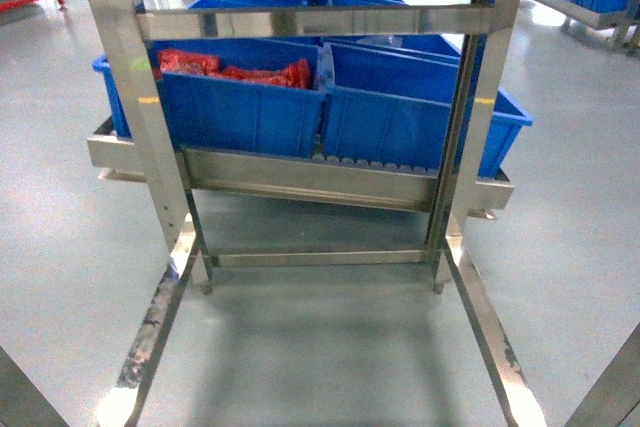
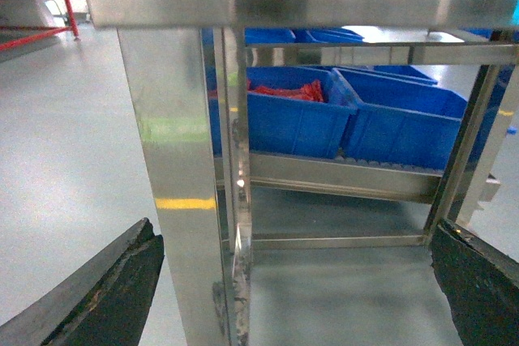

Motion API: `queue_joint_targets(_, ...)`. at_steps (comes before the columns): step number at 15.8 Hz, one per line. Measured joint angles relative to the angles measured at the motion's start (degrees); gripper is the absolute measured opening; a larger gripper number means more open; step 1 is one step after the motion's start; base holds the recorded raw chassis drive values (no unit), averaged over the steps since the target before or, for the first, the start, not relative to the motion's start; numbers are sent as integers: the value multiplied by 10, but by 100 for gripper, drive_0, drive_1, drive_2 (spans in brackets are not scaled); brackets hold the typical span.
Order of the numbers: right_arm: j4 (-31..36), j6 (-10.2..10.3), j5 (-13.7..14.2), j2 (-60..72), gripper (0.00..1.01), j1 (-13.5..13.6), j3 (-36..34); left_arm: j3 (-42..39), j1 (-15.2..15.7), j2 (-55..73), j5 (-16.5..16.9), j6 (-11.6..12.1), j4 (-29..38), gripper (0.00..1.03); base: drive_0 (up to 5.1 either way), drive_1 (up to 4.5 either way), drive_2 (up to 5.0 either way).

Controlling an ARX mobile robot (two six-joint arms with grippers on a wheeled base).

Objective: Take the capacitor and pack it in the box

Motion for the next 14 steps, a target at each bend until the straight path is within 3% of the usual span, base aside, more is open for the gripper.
queue_joint_targets(14,1,1,0,0,98,0,0,0,0,0,2,0,0,98,0,0,0)
